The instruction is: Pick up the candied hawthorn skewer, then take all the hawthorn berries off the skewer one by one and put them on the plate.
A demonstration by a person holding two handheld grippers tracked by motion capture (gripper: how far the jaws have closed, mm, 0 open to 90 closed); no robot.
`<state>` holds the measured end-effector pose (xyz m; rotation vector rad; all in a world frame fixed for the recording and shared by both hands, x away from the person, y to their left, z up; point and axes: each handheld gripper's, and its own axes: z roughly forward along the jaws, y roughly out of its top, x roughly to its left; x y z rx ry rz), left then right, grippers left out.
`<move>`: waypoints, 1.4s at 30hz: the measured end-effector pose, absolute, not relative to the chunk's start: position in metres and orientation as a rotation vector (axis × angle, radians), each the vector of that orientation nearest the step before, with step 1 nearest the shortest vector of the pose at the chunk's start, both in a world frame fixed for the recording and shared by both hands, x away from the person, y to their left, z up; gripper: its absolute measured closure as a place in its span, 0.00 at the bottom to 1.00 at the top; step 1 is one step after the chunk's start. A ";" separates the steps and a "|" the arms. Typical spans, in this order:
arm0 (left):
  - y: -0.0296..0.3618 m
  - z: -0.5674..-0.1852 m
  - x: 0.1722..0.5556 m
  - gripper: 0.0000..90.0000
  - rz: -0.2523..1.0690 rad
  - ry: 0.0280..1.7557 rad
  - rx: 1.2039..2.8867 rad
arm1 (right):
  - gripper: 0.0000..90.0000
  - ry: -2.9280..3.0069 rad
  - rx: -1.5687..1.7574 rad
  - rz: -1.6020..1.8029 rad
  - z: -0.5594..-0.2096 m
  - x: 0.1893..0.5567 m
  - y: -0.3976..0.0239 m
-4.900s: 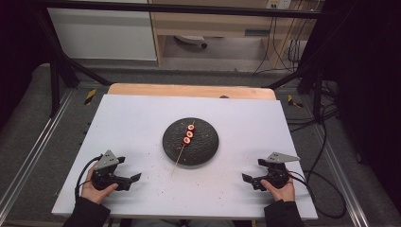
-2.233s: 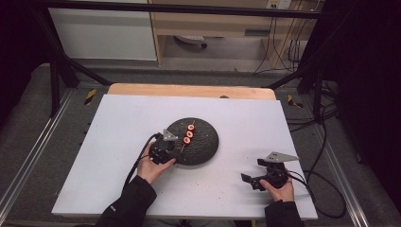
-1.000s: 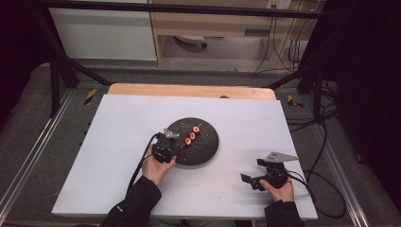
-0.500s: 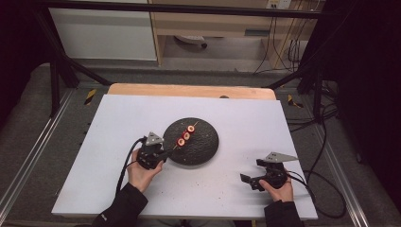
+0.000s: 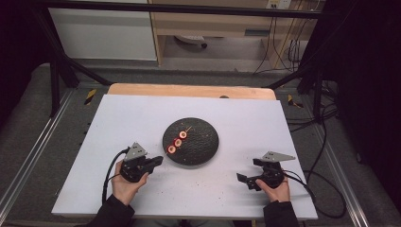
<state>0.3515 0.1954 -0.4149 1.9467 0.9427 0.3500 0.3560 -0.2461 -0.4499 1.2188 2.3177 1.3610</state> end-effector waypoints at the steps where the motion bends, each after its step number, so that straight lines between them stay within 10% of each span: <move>1: 0.199 -0.416 0.349 0.98 0.352 0.934 1.943 | 0.01 2.319 1.213 1.364 -0.449 0.356 -0.244; 42: 0.192 -0.421 0.335 0.98 0.321 0.834 1.923 | 0.03 2.294 1.120 1.570 -0.400 0.380 -0.137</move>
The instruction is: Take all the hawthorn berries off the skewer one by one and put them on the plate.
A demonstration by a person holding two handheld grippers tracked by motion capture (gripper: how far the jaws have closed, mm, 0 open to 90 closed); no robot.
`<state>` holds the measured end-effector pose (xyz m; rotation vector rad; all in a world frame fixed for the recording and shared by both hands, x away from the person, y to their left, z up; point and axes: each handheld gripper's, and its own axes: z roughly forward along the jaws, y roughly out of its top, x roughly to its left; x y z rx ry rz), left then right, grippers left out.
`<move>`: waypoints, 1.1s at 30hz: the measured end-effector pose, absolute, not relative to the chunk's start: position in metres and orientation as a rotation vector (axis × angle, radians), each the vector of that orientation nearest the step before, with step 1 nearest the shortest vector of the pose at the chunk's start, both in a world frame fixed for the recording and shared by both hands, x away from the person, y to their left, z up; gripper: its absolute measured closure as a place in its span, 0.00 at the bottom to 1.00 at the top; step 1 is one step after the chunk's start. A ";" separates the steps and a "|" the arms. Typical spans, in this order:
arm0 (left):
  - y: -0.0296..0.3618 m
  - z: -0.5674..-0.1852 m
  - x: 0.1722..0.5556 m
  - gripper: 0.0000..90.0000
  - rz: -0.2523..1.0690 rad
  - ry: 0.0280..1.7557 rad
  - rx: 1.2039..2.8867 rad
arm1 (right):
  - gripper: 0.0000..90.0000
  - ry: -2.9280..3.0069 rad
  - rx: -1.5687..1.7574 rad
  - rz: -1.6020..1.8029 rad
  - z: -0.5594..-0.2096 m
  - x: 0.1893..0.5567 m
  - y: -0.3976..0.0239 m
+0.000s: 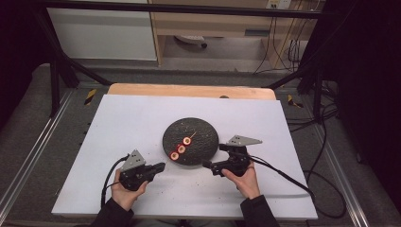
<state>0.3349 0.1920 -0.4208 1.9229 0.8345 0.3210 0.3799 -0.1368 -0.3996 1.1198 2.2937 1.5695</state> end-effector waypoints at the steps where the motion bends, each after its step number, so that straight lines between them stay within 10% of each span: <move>1: 0.191 -0.421 0.335 0.98 0.321 0.833 1.923 | 0.04 2.291 1.127 1.578 -0.398 0.382 -0.134; 33: 0.172 -0.419 0.325 0.98 0.331 0.749 1.921 | 0.53 2.210 1.313 1.840 -0.402 0.413 -0.114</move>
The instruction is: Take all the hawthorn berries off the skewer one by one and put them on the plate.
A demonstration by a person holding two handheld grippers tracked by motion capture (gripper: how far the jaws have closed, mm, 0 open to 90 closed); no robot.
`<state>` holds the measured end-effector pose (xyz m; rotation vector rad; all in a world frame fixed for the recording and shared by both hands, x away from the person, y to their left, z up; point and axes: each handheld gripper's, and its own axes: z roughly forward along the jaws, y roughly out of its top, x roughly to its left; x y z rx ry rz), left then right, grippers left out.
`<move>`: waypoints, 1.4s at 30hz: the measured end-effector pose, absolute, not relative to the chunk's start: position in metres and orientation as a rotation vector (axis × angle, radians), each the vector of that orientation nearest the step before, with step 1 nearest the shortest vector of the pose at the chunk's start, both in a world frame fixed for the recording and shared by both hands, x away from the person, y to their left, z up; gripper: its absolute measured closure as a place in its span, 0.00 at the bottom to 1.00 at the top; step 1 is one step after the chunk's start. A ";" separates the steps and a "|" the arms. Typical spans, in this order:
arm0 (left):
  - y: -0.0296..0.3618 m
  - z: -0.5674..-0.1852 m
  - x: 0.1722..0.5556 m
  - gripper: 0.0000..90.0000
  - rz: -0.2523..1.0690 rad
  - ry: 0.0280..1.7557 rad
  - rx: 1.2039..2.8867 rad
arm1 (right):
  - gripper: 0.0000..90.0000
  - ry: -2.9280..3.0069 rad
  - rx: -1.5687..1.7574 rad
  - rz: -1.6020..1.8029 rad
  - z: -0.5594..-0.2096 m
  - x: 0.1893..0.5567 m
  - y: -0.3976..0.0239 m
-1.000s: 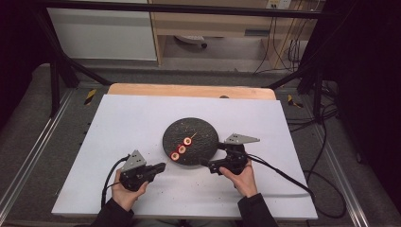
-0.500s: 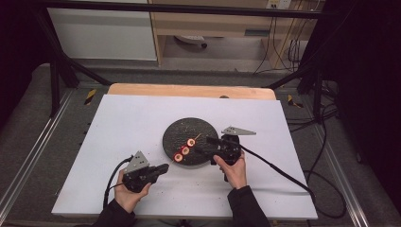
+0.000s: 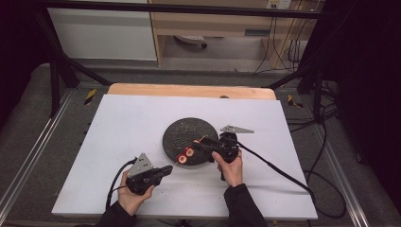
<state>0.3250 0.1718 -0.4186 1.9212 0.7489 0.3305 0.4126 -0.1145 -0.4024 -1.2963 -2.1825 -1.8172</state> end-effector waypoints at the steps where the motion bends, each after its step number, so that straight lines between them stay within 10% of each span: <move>1: 0.171 -0.419 0.324 0.98 0.334 0.744 1.919 | 0.57 -2.166 -1.290 -1.813 -0.403 0.413 -0.114; 42: 0.189 -0.419 0.324 0.98 0.353 0.768 1.908 | 0.68 -2.115 -1.486 -1.863 -0.376 0.453 -0.148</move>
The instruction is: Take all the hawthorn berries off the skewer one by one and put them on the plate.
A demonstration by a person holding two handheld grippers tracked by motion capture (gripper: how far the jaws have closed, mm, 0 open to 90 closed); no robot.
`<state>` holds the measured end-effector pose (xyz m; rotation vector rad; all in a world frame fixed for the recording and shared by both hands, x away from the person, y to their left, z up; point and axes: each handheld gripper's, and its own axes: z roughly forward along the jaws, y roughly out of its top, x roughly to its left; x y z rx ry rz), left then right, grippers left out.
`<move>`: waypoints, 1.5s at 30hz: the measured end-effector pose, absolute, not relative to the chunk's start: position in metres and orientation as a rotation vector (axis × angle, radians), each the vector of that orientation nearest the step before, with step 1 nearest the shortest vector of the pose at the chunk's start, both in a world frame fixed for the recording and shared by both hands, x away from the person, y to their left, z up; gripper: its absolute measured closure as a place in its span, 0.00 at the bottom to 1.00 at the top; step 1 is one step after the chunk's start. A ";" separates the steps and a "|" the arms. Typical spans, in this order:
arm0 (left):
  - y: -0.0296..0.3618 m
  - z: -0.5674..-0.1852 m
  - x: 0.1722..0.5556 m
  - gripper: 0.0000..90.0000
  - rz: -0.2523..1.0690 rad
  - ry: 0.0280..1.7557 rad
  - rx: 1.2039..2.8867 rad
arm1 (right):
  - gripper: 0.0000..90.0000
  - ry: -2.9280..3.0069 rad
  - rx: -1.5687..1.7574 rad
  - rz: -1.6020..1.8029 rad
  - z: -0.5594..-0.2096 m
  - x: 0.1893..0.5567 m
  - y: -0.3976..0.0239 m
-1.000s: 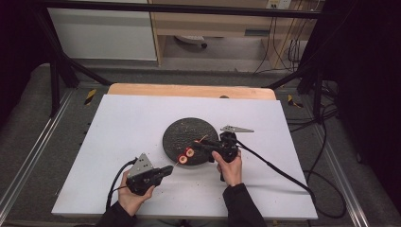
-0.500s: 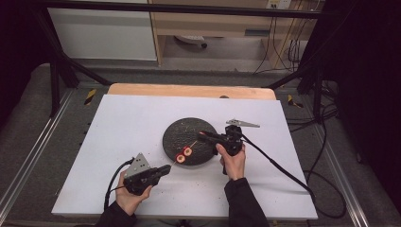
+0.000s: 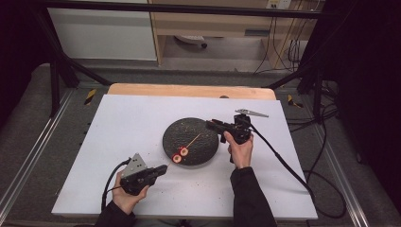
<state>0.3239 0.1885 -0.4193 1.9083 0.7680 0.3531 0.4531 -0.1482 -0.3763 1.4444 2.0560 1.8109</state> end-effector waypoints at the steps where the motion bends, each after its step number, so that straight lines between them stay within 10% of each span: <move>1: 0.190 -0.419 0.324 0.98 0.354 0.771 1.906 | 0.68 2.068 1.450 1.790 -0.380 0.454 -0.146; 19: 0.196 -0.417 0.328 0.98 0.357 0.804 1.885 | 0.66 2.294 1.521 1.484 -0.450 0.464 -0.111; 35: 0.194 -0.417 0.329 0.98 0.355 0.808 1.880 | 0.22 2.268 1.319 1.619 -0.411 0.432 -0.120; 45: 0.182 -0.416 0.328 0.98 0.352 0.779 1.892 | 0.19 2.284 1.254 1.751 -0.401 0.409 -0.117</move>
